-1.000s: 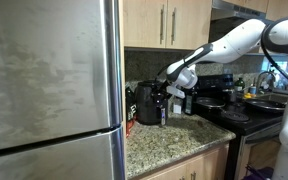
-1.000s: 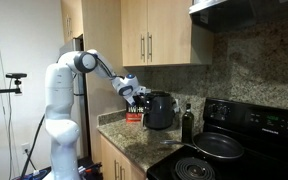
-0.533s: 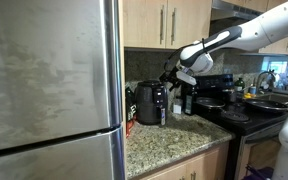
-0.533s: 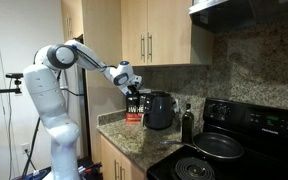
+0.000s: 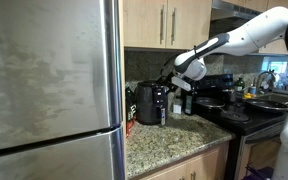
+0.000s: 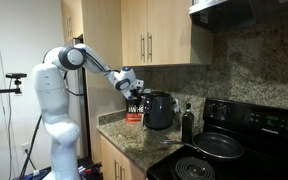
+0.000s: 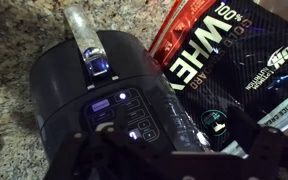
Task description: Start the air fryer
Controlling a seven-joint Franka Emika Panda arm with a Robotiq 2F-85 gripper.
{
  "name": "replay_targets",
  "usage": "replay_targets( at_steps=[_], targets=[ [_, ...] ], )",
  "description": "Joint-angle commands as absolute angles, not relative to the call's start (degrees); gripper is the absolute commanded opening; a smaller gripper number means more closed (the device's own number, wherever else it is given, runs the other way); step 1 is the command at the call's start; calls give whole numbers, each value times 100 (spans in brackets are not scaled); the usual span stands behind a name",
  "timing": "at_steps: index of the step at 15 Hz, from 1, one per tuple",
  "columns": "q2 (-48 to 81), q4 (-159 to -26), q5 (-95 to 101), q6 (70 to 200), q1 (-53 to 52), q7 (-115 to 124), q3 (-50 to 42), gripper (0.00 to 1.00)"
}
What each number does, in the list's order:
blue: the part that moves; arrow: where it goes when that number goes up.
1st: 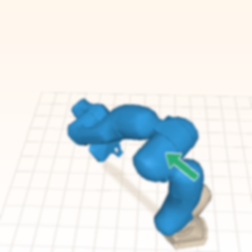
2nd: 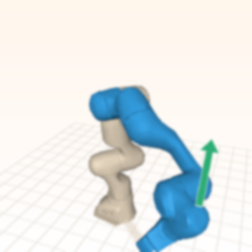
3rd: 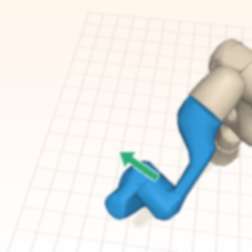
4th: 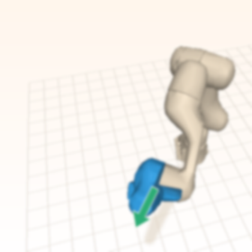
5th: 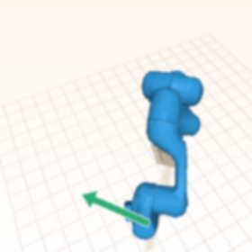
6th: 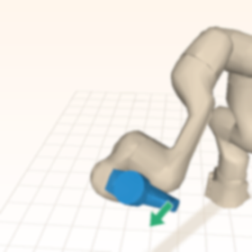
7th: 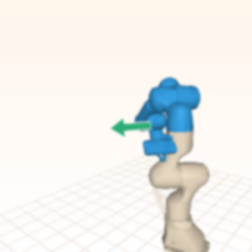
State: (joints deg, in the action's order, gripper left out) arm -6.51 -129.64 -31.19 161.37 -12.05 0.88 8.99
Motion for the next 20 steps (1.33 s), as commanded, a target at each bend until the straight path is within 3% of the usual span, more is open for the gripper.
replay_targets(
  at_steps=[1, 20],
  targets=[
    [-518, -12894, -3280, 16272, -1255, -38, 900, 100],
    [596, -12106, -3635, 16845, -1332, -53, 955, 100]
  ],
)
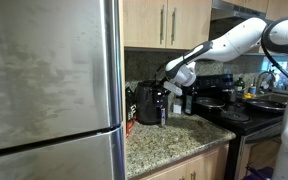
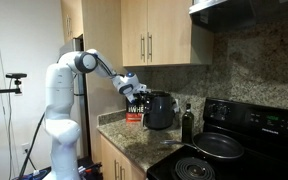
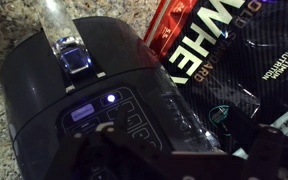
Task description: Start the air fryer
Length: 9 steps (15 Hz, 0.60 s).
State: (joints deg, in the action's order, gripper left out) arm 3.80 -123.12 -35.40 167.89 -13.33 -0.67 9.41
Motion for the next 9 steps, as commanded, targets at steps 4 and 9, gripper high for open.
replay_targets(
  at_steps=[4, 9],
  targets=[
    [493, -12227, -3540, 16801, -1333, -42, 941, 100],
    [766, -11991, -3545, 16870, -1329, -126, 953, 100]
  ],
)
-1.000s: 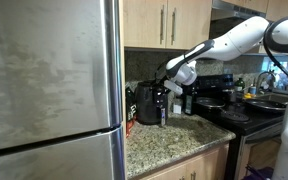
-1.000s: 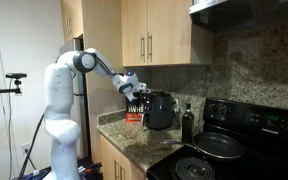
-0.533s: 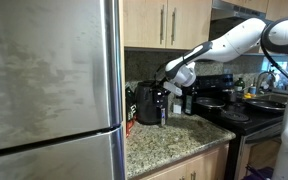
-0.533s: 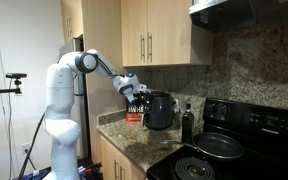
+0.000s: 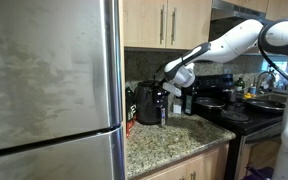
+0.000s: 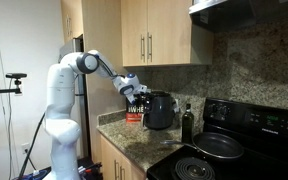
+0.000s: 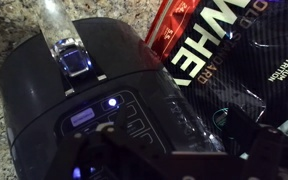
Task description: Start the air fryer
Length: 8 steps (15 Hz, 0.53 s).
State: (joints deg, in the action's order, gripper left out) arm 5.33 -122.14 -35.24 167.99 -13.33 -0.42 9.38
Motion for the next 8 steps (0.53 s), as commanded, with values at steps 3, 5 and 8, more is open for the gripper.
replay_targets(
  at_steps=[3, 5, 8],
  targets=[
    [871, -11863, -3636, 16941, -1320, -242, 992, 100],
    [946, -11790, -3617, 17057, -1315, -261, 992, 100],
    [1044, -11710, -3569, 17111, -1313, -223, 971, 100]
  ],
)
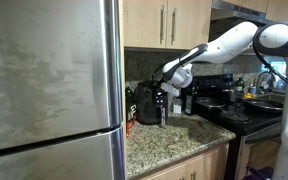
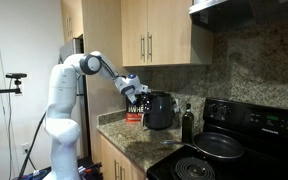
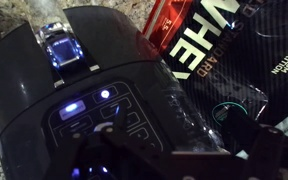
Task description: Start the air fryer
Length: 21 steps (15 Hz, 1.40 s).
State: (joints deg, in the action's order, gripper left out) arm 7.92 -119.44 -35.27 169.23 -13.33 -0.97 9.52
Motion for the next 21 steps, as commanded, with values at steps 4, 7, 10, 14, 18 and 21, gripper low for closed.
replay_targets(
  at_steps=[4, 7, 10, 14, 18, 21],
  targets=[
    [983, -11770, -3507, 17051, -1335, -134, 952, 100],
    [173, -12395, -2589, 16209, -1205, 758, 867, 100],
    [-672, -12752, -1883, 15073, -1157, 1506, 798, 100],
    [-1785, -13150, -622, 13917, -737, 2517, 861, 100],
    [-1473, -12809, -992, 14118, -845, 2262, 894, 100],
    [-1309, -12803, -984, 14154, -859, 2267, 919, 100]
  ],
)
